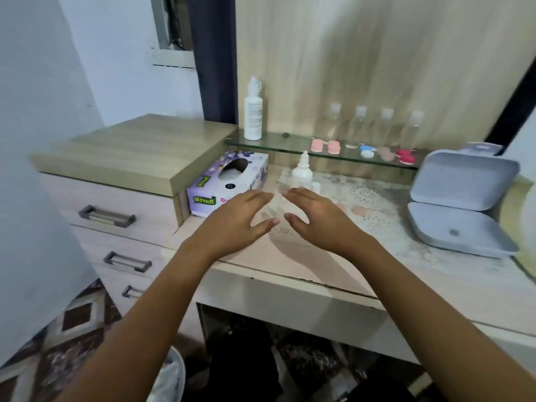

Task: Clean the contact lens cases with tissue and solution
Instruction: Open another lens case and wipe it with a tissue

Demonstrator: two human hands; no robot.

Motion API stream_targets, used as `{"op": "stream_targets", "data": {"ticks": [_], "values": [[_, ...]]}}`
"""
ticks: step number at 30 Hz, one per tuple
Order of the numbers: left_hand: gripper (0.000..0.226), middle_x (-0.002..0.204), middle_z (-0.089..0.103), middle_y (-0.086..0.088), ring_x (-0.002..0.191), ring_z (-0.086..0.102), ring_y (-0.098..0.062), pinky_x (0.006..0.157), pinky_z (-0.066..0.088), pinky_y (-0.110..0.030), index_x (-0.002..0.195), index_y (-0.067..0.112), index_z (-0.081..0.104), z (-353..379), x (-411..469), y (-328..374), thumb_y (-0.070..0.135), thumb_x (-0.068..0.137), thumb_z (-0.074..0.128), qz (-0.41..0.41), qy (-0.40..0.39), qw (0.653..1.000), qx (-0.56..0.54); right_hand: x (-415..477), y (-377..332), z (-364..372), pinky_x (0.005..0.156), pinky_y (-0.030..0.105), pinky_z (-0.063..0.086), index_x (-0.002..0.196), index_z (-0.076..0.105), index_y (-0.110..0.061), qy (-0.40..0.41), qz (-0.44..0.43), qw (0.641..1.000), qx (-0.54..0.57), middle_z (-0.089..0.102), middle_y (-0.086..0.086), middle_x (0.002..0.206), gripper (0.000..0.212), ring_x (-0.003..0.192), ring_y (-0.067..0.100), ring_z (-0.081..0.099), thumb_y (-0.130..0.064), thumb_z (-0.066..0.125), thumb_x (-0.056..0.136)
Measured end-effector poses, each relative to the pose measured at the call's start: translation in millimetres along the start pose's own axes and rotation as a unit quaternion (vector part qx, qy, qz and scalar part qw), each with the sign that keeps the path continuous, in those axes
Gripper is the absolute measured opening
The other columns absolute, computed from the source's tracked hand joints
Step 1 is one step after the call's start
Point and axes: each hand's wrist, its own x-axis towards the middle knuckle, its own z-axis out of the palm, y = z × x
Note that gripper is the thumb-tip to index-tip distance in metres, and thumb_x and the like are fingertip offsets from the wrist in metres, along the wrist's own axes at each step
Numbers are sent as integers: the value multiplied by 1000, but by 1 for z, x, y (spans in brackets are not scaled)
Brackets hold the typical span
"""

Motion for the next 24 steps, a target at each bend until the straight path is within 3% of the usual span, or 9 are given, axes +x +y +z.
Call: {"op": "stream_targets", "data": {"ticks": [4,8,17,24], "values": [[52,142,42,5,129,37,-9,99,30,-20,139,23,40,33,35,32,43,92,50,31,-35,998,-33,-24,46,-14,108,27,26,138,41,-16,15,74,997,-10,40,2,145,47,135,15,33,-29,49,94],[53,140,44,3,127,40,-11,102,32,-23,139,21,41,67,64,48,43,92,51,45,-58,996,-49,-42,80,-24,107,25,25,136,43,-13,21,127,991,-19,43,6,142,45,133,18,36,-26,49,93],[55,130,49,-4,121,44,-19,100,37,-31,138,15,43,107,97,53,43,91,52,30,-89,995,-33,-59,116,-16,100,25,32,135,46,-15,22,203,979,-8,47,7,137,43,125,21,44,-26,50,93],[38,117,56,-2,112,50,-21,96,40,-40,123,17,58,120,106,49,38,91,52,25,-82,996,-20,-51,116,8,88,29,42,120,59,-19,88,234,968,15,61,6,111,37,104,26,54,-34,55,86]]}}
